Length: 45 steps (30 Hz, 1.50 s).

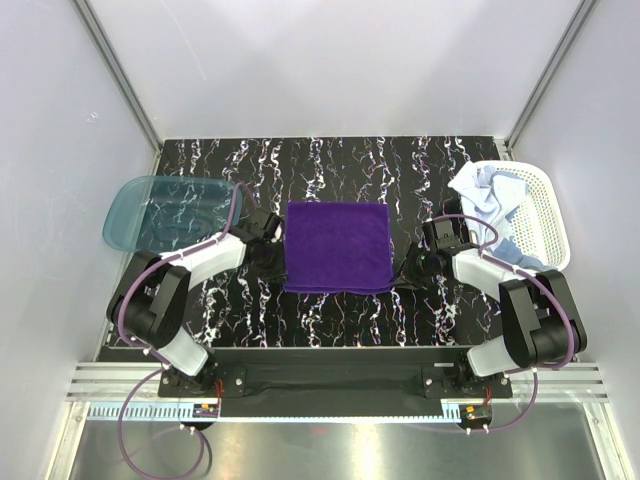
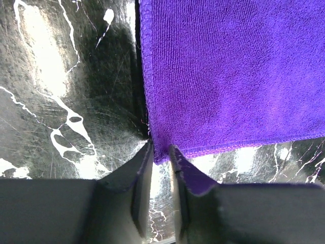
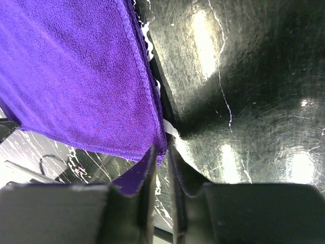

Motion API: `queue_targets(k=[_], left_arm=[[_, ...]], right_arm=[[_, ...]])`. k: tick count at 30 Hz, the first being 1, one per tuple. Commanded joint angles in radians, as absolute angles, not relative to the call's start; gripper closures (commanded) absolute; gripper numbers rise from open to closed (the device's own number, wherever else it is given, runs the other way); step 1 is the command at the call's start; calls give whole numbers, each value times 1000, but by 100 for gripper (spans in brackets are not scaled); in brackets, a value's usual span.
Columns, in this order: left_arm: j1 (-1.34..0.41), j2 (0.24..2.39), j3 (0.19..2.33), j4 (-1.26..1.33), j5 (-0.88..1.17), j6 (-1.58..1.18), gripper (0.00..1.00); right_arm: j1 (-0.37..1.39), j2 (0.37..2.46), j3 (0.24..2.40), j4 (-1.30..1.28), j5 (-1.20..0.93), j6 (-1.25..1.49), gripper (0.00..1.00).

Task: Fold and stack the towels
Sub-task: Fold the towel

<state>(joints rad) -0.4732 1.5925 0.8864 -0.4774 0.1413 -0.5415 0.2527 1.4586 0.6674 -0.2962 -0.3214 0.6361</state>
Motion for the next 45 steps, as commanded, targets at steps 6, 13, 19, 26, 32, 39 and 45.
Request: queue_targets(k=[6,13,19,26,32,39,45], left_arm=[[-494,1586,950,-482,124,-505,96],[-495,1586,977,-518,91,-511,69],[-499,1604,966,-506,107,-514,68],[-503,1615,963,-491,115,-522,72],[-506,1628,973,-492,117,-525,81],[-515,1628,1006,-535,84,-525,78],[-525,1628,1014,-540,72,-525,73]], right_arm=[[261,1453,680,-252,-317,621,97],[262,1414,689,-268,-318,615,100],[262,1417,680,-255,-330,620,100],[262,1410,675,-253,-331,618,100],[262,1402,675,-259,-330,614,100],[262,1401,683,-267,-324,609,100],[262,1402,675,-258,-328,612,100]])
